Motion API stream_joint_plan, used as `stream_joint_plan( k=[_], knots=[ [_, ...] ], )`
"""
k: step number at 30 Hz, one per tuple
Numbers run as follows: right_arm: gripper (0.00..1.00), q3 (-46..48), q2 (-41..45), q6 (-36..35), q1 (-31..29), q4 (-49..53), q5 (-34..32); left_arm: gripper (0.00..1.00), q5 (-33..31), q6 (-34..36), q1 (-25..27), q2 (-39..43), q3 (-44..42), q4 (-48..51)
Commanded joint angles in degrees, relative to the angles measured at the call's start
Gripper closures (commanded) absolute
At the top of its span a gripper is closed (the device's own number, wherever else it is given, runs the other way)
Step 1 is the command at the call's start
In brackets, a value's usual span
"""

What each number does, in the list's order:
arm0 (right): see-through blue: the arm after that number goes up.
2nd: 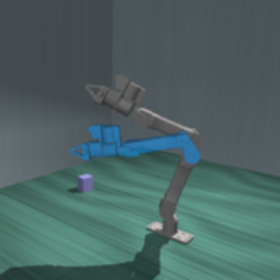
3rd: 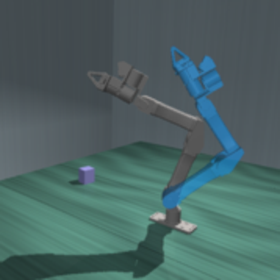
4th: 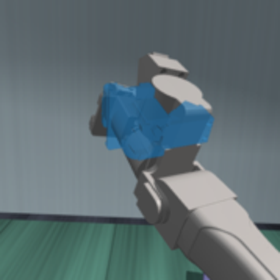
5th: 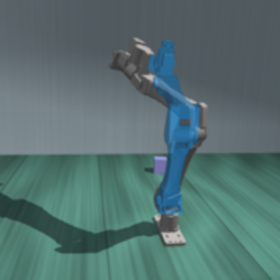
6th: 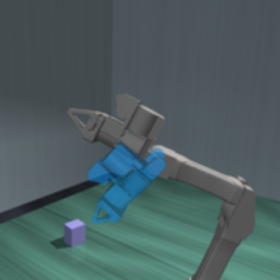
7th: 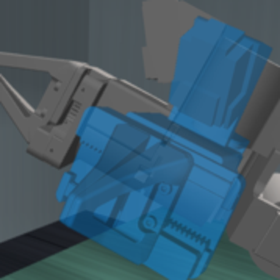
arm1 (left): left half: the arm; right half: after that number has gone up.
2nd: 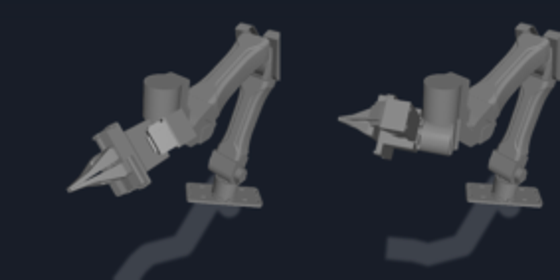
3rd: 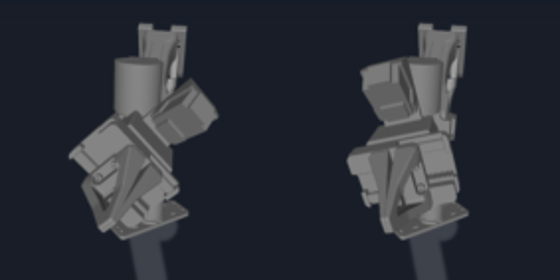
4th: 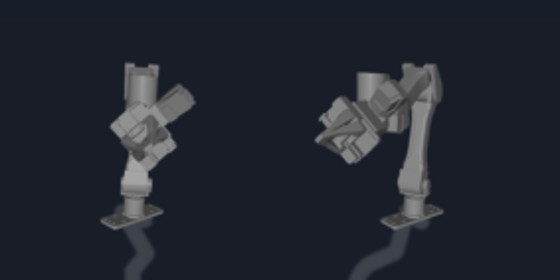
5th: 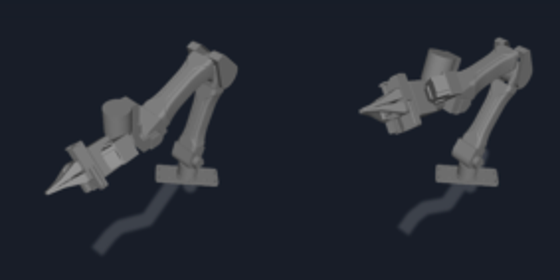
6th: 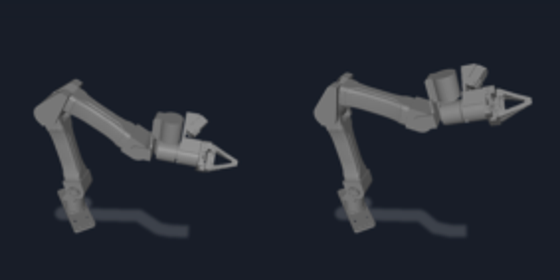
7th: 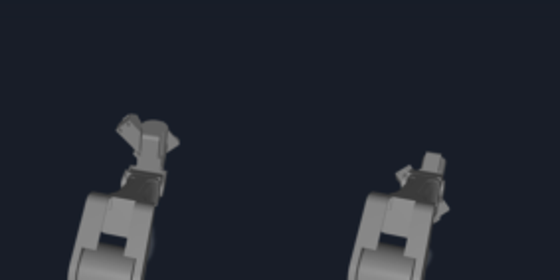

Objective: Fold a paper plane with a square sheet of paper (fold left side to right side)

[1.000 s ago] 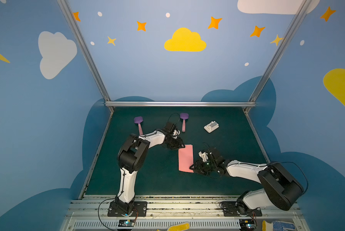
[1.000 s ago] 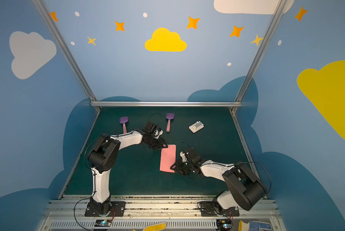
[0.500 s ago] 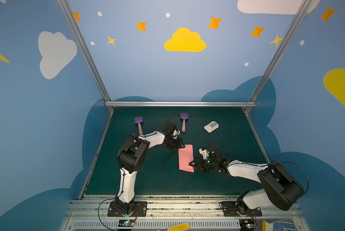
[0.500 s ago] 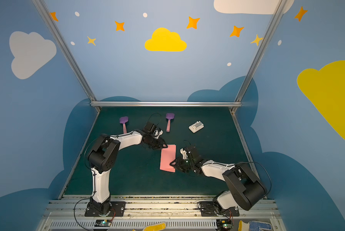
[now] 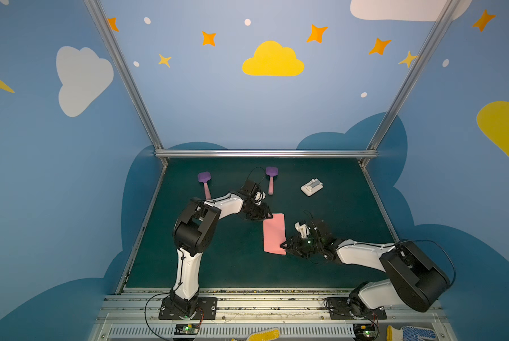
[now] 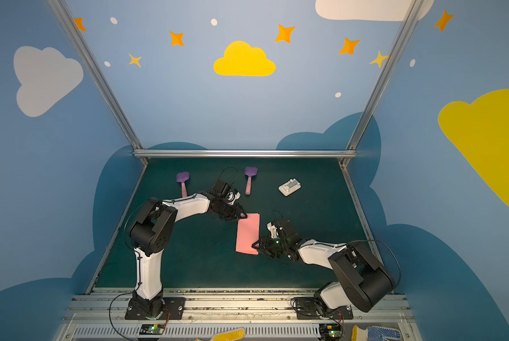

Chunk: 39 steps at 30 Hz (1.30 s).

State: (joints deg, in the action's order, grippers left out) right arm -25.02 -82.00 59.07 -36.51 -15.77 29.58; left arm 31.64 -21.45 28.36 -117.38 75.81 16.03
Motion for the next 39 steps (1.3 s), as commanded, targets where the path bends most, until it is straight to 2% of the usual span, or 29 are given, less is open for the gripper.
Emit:
stream_joint_plan(
  k=[1, 9, 26, 30, 37, 39],
  knots=[
    [0.66, -0.1, 1.5, -1.2, 0.3, -1.2, 0.4, 0.51, -1.1, 0.8, 0.2, -0.7, -1.6, 2.6],
    [0.76, 0.4, 2.4, -1.3, 0.6, -0.2, 0.3, 0.51, -1.1, 0.9, 0.2, -0.5, -1.7, 2.7],
    [0.72, 2.0, 4.6, -1.1, 0.8, -0.8, 0.4, 0.52, -1.3, 1.3, 0.2, -0.3, -1.9, 3.0],
    [0.77, 1.6, 4.7, -1.2, 0.9, -0.3, 0.4, 0.52, -1.2, 1.3, 0.0, -0.3, -2.0, 2.9],
    [0.98, 1.8, 4.1, -1.1, 0.9, 0.7, 0.4, 0.52, -0.5, 1.2, 0.0, 0.1, -2.0, 2.8],
    [1.00, 1.9, 4.1, -0.9, 0.9, 1.1, 0.3, 0.52, -0.1, 1.1, 0.0, 0.6, -2.1, 2.9]
  ],
)
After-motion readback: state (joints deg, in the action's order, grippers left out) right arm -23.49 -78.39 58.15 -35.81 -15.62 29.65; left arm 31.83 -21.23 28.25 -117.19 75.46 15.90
